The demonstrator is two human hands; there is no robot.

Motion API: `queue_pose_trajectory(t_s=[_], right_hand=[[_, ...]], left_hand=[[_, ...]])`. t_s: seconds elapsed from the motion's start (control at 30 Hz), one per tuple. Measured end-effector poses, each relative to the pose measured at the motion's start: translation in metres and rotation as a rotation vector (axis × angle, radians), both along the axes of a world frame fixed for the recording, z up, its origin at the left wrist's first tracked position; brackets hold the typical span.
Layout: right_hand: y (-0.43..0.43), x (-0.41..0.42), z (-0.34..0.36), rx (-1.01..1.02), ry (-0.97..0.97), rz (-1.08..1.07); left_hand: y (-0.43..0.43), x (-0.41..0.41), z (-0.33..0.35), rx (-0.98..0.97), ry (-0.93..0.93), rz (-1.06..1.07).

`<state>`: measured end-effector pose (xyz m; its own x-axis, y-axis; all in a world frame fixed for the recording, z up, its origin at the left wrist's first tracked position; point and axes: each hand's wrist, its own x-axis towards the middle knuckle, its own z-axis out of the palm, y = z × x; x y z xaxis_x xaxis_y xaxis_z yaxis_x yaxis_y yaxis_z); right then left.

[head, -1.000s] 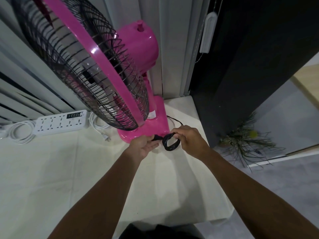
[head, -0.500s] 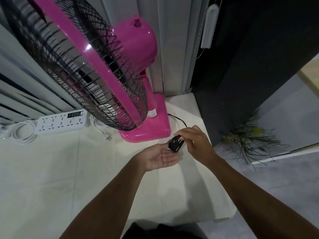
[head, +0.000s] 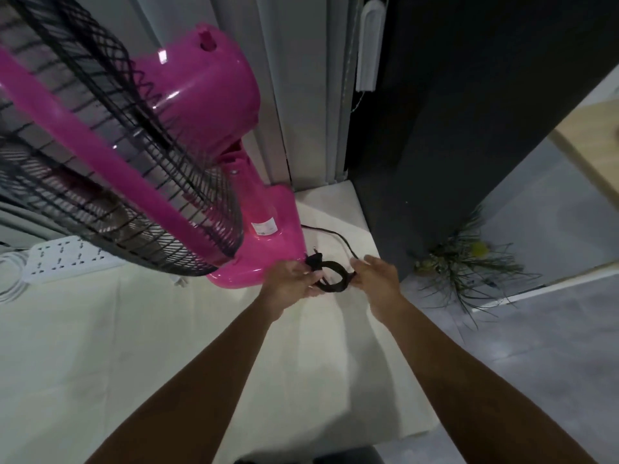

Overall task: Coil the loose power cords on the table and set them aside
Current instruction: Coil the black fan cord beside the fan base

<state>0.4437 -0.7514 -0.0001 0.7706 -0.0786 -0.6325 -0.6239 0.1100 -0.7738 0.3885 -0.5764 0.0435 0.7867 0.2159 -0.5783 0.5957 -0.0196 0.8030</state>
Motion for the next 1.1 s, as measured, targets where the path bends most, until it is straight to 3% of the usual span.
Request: queue_pose_trajectory(t_s=[0.17,0.27,0.33,0.5,0.6,0.8,0.97,1.1], right_hand=[[-0.006,0.023,-0.014,-0.267,-0.008,0.164],[-0.006,0.028,-0.016,-0.619,-0.176,0.368],[-0.003,0.022,-0.020,-0.691,-0.308,0.477],[0.005,0.007,-0.032,-0.691,-0.455,0.599],[0.012,0.004,-0.036,-0.671,-0.528,0.672],[0.022,0.010,-0.037,-0.714,-0.542,0.581],[0.029,0.019,-0.035,-0.748,-0.453,0.586],[0.033,0.023,-0.033,-0.764,-0.416,0.589]], left_hand=[[0.002,0.039,0.003,0.701,-0.140,-0.361],[0.005,0.065,-0.002,1.044,-0.162,-0.526],[0.006,0.080,-0.008,1.208,-0.162,-0.628],[0.009,0.098,-0.029,1.382,-0.083,-0.742],[0.008,0.096,-0.038,1.416,-0.099,-0.708],[0.004,0.051,-0.041,1.318,-0.352,-0.462],[-0.001,0.015,-0.052,1.576,-0.407,-0.686],[-0.006,0.009,-0.056,1.703,-0.162,-0.930]])
